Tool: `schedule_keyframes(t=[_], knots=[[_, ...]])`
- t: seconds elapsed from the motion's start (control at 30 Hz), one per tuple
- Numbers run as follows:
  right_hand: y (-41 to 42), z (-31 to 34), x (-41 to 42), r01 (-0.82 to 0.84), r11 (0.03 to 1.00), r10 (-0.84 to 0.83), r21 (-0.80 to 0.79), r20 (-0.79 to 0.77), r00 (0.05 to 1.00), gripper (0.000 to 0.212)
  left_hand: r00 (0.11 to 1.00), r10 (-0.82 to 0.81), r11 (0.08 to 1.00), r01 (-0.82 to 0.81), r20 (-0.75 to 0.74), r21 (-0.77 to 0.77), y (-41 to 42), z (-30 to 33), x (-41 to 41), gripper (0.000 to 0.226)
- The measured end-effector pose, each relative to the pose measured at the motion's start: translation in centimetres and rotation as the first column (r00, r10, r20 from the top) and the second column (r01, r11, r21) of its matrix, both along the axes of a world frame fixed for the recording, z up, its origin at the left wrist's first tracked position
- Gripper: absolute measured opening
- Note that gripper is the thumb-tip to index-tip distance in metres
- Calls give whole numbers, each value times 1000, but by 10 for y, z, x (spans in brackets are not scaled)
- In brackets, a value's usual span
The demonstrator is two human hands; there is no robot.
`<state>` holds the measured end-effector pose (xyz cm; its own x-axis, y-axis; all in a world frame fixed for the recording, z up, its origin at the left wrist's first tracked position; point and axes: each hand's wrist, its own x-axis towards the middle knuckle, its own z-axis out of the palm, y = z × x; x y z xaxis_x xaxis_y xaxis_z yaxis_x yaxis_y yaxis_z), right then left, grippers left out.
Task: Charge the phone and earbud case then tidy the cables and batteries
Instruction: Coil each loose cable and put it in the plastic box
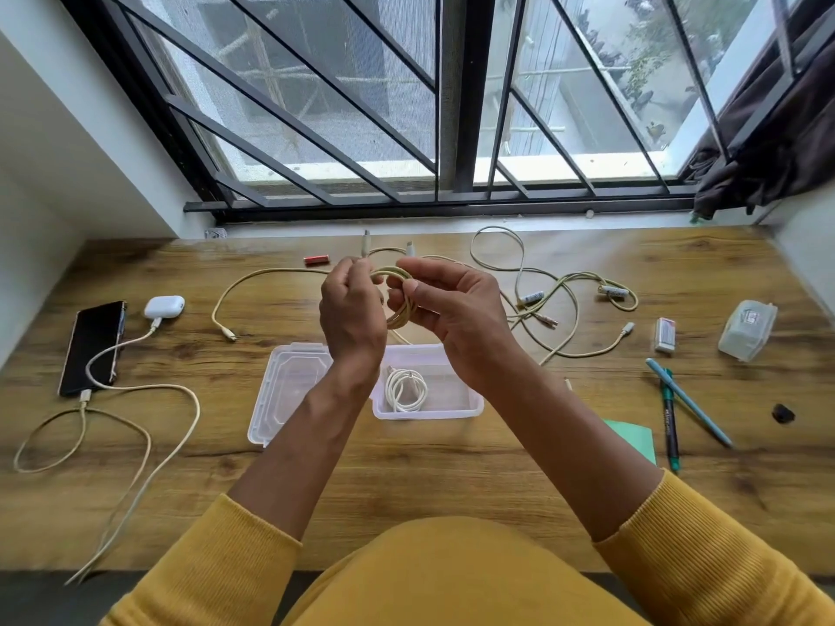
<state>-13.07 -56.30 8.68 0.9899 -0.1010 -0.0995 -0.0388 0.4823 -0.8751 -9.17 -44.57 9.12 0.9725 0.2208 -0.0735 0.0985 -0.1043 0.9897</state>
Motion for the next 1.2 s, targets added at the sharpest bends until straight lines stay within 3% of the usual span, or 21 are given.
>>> schedule_keyframes(t=[0.27,0.6,0.67,0.73,0.8,0.93,1.07,1.2], knots=[[0,-3,2,48,970,-22,-238,111,994,28,992,-108,994,110,67,-28,6,5,8,45],[-2,-7,3,112,973,-101,-203,66,993,24,980,-194,981,192,46,39,11,-4,16,29],[-3,-7,2,128,974,-120,-190,53,991,24,979,-204,978,205,24,-31,14,0,15,24],[-5,-7,2,139,976,-135,-170,36,990,24,971,-234,952,222,-35,-208,18,5,12,22],[-8,-6,2,152,977,-151,-149,19,988,23,953,-296,890,249,-69,-381,23,10,10,23],[-11,-4,5,190,971,-193,-145,-7,981,20,908,-413,772,309,-68,-555,32,13,10,24],[-12,-1,7,209,968,-214,-139,-26,976,19,849,-528,708,426,-21,-563,40,12,12,23],[-12,-2,7,183,973,-188,-144,-24,982,20,826,-562,728,520,47,-447,45,11,14,23]])
